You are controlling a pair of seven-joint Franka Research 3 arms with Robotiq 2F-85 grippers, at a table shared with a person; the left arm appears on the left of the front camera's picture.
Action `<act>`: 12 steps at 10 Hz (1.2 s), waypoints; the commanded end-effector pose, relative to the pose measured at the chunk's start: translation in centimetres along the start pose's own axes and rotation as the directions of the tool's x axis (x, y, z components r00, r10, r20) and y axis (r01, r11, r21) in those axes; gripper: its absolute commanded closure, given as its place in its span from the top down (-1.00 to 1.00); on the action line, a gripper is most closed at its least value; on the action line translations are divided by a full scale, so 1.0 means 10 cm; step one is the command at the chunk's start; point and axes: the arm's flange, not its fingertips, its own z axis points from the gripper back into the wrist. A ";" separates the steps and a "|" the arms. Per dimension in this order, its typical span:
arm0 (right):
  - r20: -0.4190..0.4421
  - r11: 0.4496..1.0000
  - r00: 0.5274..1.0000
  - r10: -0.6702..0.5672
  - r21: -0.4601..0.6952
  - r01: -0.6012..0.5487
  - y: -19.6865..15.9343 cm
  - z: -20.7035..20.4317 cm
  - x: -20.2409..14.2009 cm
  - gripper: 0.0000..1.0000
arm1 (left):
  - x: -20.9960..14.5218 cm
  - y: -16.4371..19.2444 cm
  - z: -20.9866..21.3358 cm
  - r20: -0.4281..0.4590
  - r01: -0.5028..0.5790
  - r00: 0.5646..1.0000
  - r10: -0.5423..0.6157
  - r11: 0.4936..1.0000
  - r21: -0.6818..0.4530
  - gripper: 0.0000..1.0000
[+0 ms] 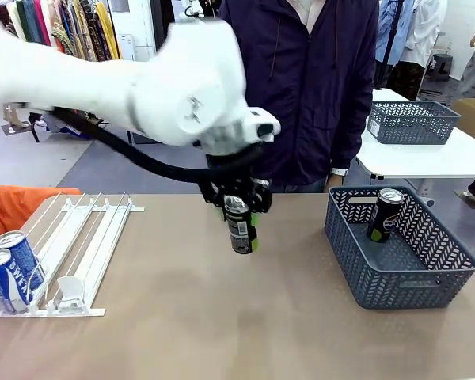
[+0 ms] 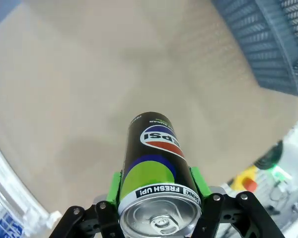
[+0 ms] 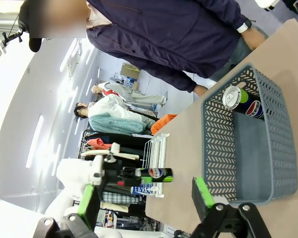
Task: Retrieve and store the cans from the dispenser.
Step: Pick up the last remaining can from one row of the Automatic Can Dispenser and place it in the middle of the table.
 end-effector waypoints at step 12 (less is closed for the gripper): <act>0.011 1.000 1.000 0.022 0.019 -0.022 0.01 -0.01 0.02 1.00 | 0.15 -0.14 -0.79 -0.074 0.042 0.997 -0.038 0.997 0.060 1.00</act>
